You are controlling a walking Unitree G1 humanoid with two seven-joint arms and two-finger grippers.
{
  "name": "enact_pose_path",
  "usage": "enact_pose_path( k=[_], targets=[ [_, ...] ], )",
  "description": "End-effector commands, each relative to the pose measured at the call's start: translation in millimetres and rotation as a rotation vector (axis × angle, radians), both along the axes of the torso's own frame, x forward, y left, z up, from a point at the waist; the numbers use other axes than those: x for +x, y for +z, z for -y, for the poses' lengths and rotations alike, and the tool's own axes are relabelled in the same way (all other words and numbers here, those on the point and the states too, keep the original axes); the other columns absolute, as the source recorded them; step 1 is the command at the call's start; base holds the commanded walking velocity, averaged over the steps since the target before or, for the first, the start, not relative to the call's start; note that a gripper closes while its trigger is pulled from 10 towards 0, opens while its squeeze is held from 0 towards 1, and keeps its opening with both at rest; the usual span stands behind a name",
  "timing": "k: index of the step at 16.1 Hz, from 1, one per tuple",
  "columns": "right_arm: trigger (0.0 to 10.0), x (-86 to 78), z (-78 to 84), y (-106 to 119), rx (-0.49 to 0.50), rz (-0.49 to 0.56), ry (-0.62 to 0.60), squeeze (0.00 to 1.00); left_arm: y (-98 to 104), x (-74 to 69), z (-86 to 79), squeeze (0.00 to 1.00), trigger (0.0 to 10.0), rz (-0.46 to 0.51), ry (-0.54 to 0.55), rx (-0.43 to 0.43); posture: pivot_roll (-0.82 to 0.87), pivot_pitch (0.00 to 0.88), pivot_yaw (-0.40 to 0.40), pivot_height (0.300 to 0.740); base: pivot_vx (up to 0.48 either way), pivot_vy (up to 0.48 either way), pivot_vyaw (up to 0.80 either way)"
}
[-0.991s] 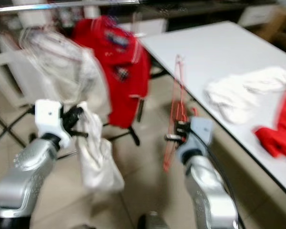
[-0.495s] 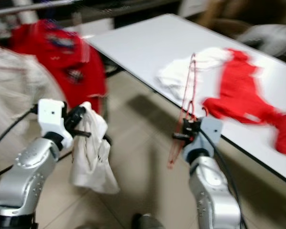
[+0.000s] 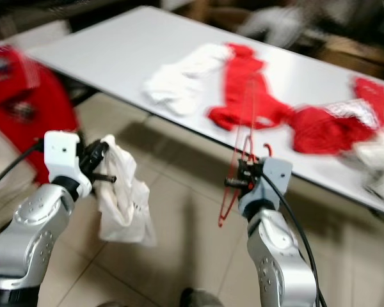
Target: Hang hanger
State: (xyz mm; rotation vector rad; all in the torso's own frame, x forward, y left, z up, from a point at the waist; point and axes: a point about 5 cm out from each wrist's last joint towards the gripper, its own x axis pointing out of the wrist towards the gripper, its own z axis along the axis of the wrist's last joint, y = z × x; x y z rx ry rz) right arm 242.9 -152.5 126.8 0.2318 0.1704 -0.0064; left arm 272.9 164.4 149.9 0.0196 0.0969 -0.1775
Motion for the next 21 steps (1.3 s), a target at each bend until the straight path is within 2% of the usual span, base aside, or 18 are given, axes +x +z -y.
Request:
enact_pose_path(
  k=[1,4,6,14,15,17,21],
  targets=[
    [10.0,-0.9,4.7,2.8,-0.01,0.007,-0.015,0.0,4.4,0.1,5.7,0.0,10.0,0.02,-0.02,-0.002,0.04,0.061,-0.031,0.74,0.0,0.0,-0.8],
    [10.0,-0.9,4.7,2.8,-0.01,0.007,-0.015,0.0,4.4,0.1,5.7,0.0,10.0,0.02,-0.02,-0.002,0.04,0.061,-0.031,0.74,0.0,0.0,-0.8],
    [10.0,-6.6,4.9,-6.9,-0.033,-0.073,-0.062,0.0,5.7,4.4,10.4,0.0,10.0,0.015,-0.118,0.063,0.03,0.08,-0.016,0.74,0.0,0.467,0.0],
    [10.0,-8.8,5.0,-7.7,-0.029,-0.091,-0.054,0.0,5.5,8.7,13.5,0.0,10.0,0.023,-0.14,0.083,0.02,0.075,-0.016,0.74,0.0,0.48,0.0],
    [10.0,-10.1,5.9,-8.6,-0.034,-0.101,-0.056,0.0,3.6,7.3,18.2,0.0,10.0,0.033,-0.16,0.126,0.02,0.074,-0.018,0.74,0.0,-0.33,0.0],
    [10.0,-10.3,6.3,-8.6,-0.036,-0.107,-0.057,0.0,2.6,7.9,19.3,0.0,10.0,0.031,-0.154,0.122,0.01,0.072,-0.019,0.74,0.0,-0.405,0.0],
    [10.0,-8.8,6.5,-7.2,-0.048,-0.103,-0.049,0.0,4.5,12.3,19.2,0.0,10.0,0.041,-0.15,0.116,0.01,0.065,-0.016,0.74,0.0,-0.48,-0.52]
  ],
)
